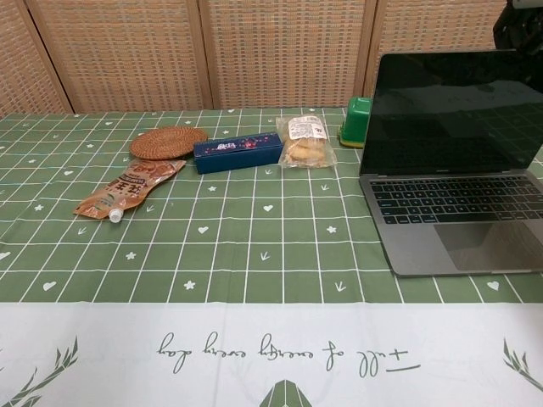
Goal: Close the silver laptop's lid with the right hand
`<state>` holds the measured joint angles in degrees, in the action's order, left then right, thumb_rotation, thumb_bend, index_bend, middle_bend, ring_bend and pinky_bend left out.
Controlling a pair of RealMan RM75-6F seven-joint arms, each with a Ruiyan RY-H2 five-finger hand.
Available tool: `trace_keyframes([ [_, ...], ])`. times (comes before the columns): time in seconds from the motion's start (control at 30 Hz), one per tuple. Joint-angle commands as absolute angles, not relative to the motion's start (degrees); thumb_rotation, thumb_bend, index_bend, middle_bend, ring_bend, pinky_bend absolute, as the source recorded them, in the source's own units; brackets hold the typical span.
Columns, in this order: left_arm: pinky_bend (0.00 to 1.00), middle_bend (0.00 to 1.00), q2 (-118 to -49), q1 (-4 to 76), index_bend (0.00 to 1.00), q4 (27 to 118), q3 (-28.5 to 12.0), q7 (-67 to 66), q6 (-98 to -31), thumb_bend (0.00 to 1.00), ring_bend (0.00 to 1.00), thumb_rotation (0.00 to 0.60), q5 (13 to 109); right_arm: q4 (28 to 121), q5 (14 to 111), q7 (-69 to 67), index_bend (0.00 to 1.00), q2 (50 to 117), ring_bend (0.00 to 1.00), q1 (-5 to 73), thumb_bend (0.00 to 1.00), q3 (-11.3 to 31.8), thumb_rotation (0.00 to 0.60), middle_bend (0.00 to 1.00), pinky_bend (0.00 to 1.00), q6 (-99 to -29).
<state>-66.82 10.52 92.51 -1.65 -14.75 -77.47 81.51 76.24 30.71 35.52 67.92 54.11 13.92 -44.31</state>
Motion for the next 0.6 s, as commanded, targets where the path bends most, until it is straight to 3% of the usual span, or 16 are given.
trace_keyframes([
  [0.03,0.00,0.00,-66.7,10.5,0.00,92.6,-1.5,-14.6,-77.5,0.17,0.00,0.600,81.7,79.0,29.3,36.5,0.61,66.2,0.48,54.5,1.00,13.3,0.600,0.58,0.43,-45.5],
  [0.6,0.00,0.00,-66.3,10.3,0.00,93.4,-0.8,-14.6,-77.8,0.17,0.00,0.600,83.0,90.3,23.8,38.1,0.63,59.6,0.49,56.2,1.00,9.4,0.600,0.59,0.45,-44.3],
])
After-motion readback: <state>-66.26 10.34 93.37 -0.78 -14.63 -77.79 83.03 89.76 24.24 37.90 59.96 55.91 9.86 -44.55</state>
